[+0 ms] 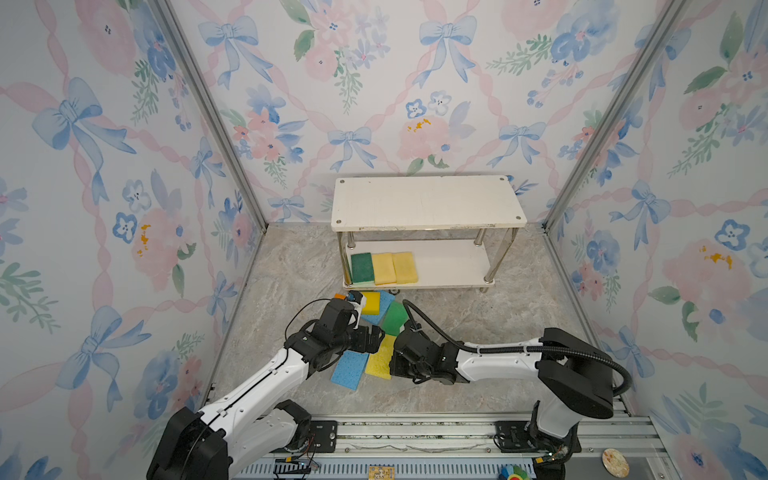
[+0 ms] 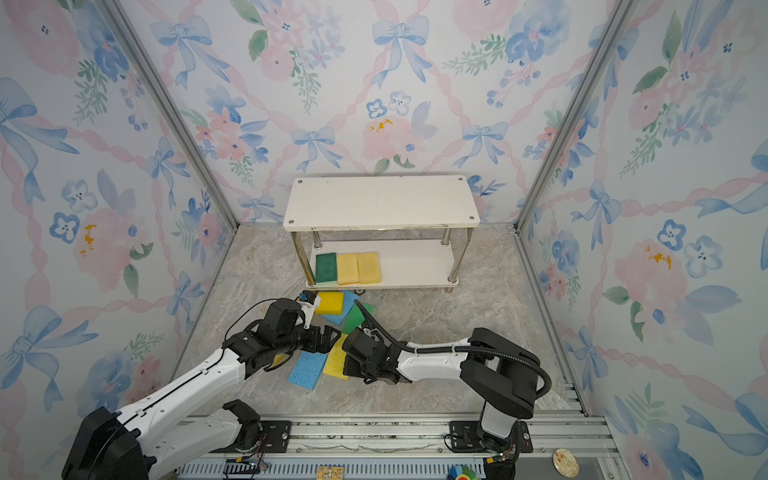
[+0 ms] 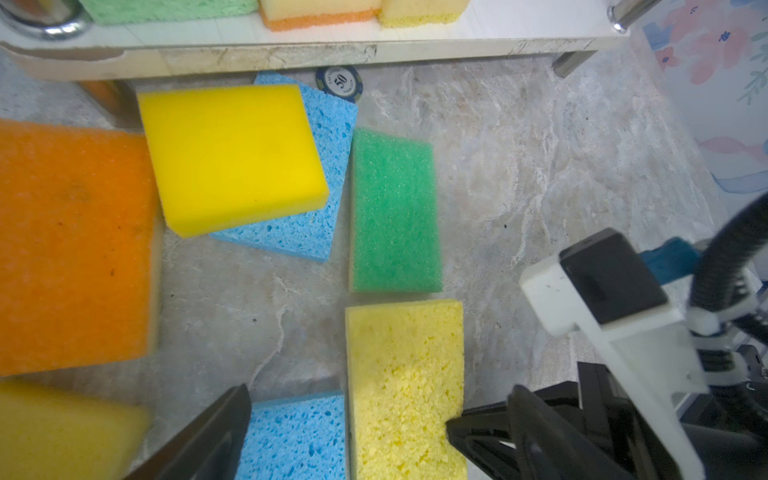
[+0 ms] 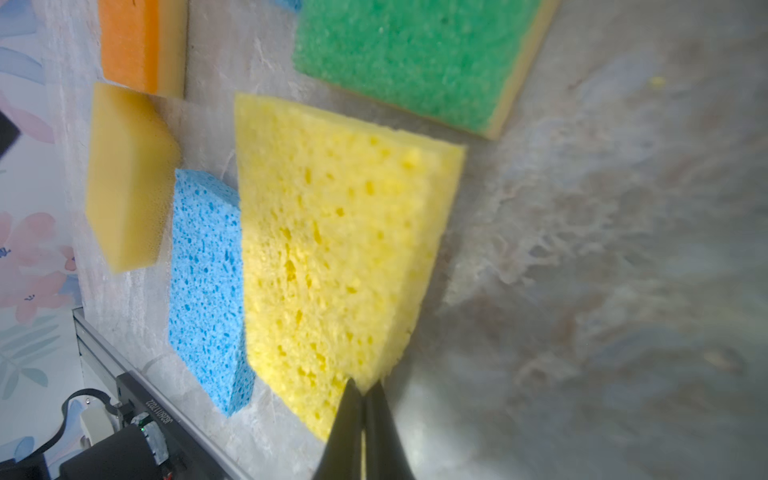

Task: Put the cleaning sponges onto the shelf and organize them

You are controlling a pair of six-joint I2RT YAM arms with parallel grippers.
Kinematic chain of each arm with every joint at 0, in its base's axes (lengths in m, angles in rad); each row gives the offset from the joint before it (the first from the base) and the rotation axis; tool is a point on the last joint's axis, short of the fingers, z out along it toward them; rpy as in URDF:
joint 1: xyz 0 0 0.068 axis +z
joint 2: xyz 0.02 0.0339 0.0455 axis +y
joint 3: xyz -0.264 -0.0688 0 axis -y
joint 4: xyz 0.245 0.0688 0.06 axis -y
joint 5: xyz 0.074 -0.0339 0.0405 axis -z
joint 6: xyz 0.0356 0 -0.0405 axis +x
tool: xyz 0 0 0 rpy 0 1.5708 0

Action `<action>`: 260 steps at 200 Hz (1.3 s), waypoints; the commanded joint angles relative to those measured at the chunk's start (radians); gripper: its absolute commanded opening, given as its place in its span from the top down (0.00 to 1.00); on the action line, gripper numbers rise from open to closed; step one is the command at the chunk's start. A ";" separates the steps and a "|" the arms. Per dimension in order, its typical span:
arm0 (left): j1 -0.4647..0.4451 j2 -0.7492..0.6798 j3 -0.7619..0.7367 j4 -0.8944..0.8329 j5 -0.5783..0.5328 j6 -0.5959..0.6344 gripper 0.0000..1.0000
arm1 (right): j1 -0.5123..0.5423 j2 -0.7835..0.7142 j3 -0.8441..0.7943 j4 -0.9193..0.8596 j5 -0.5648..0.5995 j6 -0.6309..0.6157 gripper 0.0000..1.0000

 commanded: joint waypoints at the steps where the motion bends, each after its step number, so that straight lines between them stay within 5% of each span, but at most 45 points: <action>1: 0.006 0.003 0.028 -0.008 0.053 0.008 0.02 | 0.017 -0.098 0.043 -0.176 0.079 -0.100 0.98; 26: 0.061 0.012 0.041 -0.008 0.155 -0.030 0.02 | 0.001 -0.184 0.045 -0.269 0.066 -0.166 1.00; 69: 0.137 -0.093 -0.018 0.239 0.461 -0.316 0.02 | -0.113 -0.357 0.105 -0.408 -0.122 -0.360 1.00; 101: 0.139 -0.169 -0.039 0.357 0.511 -0.476 0.02 | -0.192 -0.427 0.237 -0.582 -0.232 -0.526 1.00; 141: 0.139 -0.161 -0.110 0.634 0.604 -0.689 0.03 | -0.295 -0.460 0.301 -0.594 -0.464 -0.618 0.99; 188: 0.125 -0.163 -0.069 0.652 0.607 -0.704 0.11 | -0.310 -0.425 0.404 -0.722 -0.519 -0.724 0.99; 219: 0.094 -0.168 -0.083 0.693 0.584 -0.743 0.24 | -0.313 -0.433 0.399 -0.712 -0.522 -0.716 0.99; 260: 0.049 -0.163 -0.091 0.742 0.544 -0.775 0.71 | -0.318 -0.416 0.393 -0.713 -0.520 -0.719 0.98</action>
